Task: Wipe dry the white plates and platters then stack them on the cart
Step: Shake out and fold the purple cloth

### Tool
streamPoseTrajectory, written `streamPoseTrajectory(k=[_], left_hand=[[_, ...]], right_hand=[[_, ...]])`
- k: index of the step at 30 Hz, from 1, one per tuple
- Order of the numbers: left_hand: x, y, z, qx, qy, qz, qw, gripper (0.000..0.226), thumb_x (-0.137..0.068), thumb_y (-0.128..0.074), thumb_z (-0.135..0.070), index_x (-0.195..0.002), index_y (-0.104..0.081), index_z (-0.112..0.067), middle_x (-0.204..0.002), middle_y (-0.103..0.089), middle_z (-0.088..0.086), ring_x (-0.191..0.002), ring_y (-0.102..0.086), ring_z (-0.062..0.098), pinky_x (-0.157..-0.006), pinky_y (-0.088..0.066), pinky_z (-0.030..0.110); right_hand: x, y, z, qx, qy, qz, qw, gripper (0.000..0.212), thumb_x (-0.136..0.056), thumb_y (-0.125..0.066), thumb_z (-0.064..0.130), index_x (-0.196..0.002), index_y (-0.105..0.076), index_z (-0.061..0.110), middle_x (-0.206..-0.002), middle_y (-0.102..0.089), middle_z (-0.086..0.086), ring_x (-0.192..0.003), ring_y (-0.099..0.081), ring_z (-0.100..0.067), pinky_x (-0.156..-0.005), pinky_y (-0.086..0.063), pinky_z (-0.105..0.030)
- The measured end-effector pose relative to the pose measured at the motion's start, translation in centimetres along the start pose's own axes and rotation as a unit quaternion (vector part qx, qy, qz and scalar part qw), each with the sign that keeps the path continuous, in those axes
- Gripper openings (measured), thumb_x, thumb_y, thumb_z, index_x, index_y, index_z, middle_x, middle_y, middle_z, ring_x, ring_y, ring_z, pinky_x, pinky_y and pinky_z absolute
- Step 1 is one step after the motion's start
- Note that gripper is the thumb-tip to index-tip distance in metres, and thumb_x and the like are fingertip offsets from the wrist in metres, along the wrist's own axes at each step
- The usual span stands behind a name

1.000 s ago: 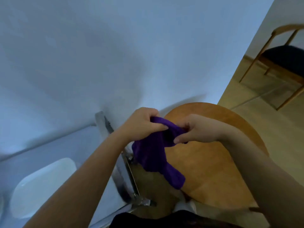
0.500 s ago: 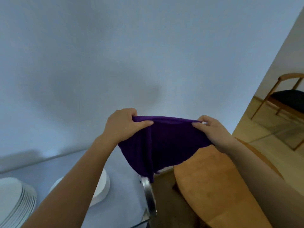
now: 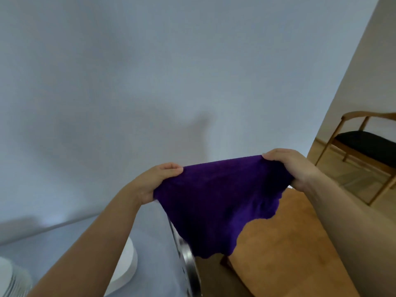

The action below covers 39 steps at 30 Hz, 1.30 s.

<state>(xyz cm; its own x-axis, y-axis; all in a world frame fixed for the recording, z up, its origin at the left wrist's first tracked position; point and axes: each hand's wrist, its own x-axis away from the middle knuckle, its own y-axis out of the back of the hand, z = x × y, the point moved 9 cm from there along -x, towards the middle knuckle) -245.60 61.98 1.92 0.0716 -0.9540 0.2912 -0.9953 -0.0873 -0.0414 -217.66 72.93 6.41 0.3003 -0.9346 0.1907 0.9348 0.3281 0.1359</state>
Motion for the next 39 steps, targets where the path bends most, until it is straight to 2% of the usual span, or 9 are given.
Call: streamPoseTrajectory(k=[6,10,14,18,23,27,32,36,39], left_hand=[[-0.8,-1.4,-1.9,-0.200,0.011,-0.141,0.970,0.014,-0.096,-0.048,-0.026,-0.092,-0.056,-0.015,-0.084,-0.062,0.002,-0.071,-0.057,0.015,-0.059,-0.047,0.026],[-1.5,-6.1,-2.0,-0.157,-0.032,-0.117,0.980,0.011,-0.094,-0.052,-0.025,-0.091,-0.057,-0.015,-0.089,-0.064,0.005,-0.073,-0.058,0.015,-0.063,-0.047,0.025],[-1.4,-8.6,-1.9,-0.158,-0.073,-0.094,0.980,0.009,-0.091,-0.052,-0.019,-0.094,-0.060,-0.023,-0.097,-0.065,-0.001,-0.083,-0.061,0.010,-0.063,-0.045,0.019],[-0.4,-9.2,-1.9,-0.162,-0.100,0.002,0.982,0.021,-0.081,-0.067,-0.019,-0.100,-0.064,-0.027,-0.095,-0.069,-0.007,-0.087,-0.066,0.010,-0.069,-0.051,0.018],[1.2,-10.4,-3.4,-0.381,-0.217,0.008,0.899,0.044,-0.074,-0.072,-0.015,-0.115,-0.062,-0.028,-0.098,-0.067,-0.011,-0.088,-0.063,0.003,-0.078,-0.054,0.022],[1.3,-10.1,-4.3,-0.331,-0.216,0.056,0.917,0.040,-0.081,-0.065,-0.007,-0.111,-0.065,-0.033,-0.099,-0.067,-0.018,-0.089,-0.061,-0.006,-0.077,-0.051,0.012],[1.1,-9.1,-5.3,-0.279,-0.189,0.049,0.940,0.039,-0.088,-0.049,0.004,-0.093,-0.070,-0.029,-0.091,-0.071,-0.011,-0.087,-0.066,0.005,-0.075,-0.053,0.017],[1.3,-8.7,-6.0,-0.203,-0.176,0.067,0.961,0.040,-0.083,-0.043,0.003,-0.078,-0.072,-0.024,-0.076,-0.070,-0.005,-0.071,-0.062,0.010,-0.066,-0.049,0.023],[1.5,-8.8,-6.7,-0.142,-0.175,0.069,0.972,0.030,-0.070,-0.044,-0.009,-0.067,-0.070,-0.023,-0.073,-0.065,0.004,-0.064,-0.056,0.015,-0.059,-0.045,0.024]], right_hand=[[0.8,-2.7,-0.7,0.039,0.010,-0.058,0.997,0.015,-0.091,-0.057,0.016,-0.077,-0.057,0.011,-0.062,-0.057,-0.006,-0.045,-0.051,-0.013,-0.042,-0.039,-0.024],[2.0,-9.3,-2.5,-0.019,-0.045,0.026,0.998,0.019,-0.096,-0.046,0.015,-0.079,-0.053,0.010,-0.055,-0.060,-0.002,-0.043,-0.057,-0.013,-0.042,-0.046,-0.024],[2.5,-11.5,-2.8,-0.004,-0.056,0.037,0.998,0.018,-0.098,-0.041,0.016,-0.102,-0.053,0.005,-0.084,-0.068,-0.017,-0.063,-0.068,-0.025,-0.053,-0.056,-0.029],[2.7,-11.2,-3.2,-0.048,-0.068,0.062,0.995,0.023,-0.098,-0.038,0.012,-0.095,-0.060,0.004,-0.075,-0.070,-0.014,-0.063,-0.068,-0.023,-0.058,-0.056,-0.031],[3.4,-12.3,-2.8,-0.150,-0.081,0.165,0.972,0.029,-0.096,-0.040,0.016,-0.098,-0.065,0.001,-0.087,-0.072,-0.019,-0.077,-0.070,-0.028,-0.065,-0.058,-0.033],[3.6,-11.5,-1.8,-0.116,-0.059,0.219,0.967,0.025,-0.094,-0.044,0.016,-0.092,-0.068,0.008,-0.092,-0.073,-0.014,-0.084,-0.071,-0.027,-0.079,-0.054,-0.038],[2.1,-6.5,-0.8,0.123,0.075,0.071,0.987,0.038,-0.087,-0.060,0.011,-0.120,-0.054,0.027,-0.086,-0.066,-0.007,-0.076,-0.064,-0.016,-0.072,-0.056,-0.027],[2.9,-8.5,-2.0,0.164,0.109,0.206,0.958,0.050,-0.081,-0.069,0.029,-0.116,-0.049,0.059,-0.124,-0.050,0.016,-0.114,-0.046,0.001,-0.091,-0.038,-0.023],[3.1,-10.1,-3.0,0.125,0.092,0.269,0.951,0.026,-0.085,-0.065,0.030,-0.110,-0.062,0.035,-0.116,-0.064,0.014,-0.114,-0.056,-0.005,-0.098,-0.043,-0.029]])
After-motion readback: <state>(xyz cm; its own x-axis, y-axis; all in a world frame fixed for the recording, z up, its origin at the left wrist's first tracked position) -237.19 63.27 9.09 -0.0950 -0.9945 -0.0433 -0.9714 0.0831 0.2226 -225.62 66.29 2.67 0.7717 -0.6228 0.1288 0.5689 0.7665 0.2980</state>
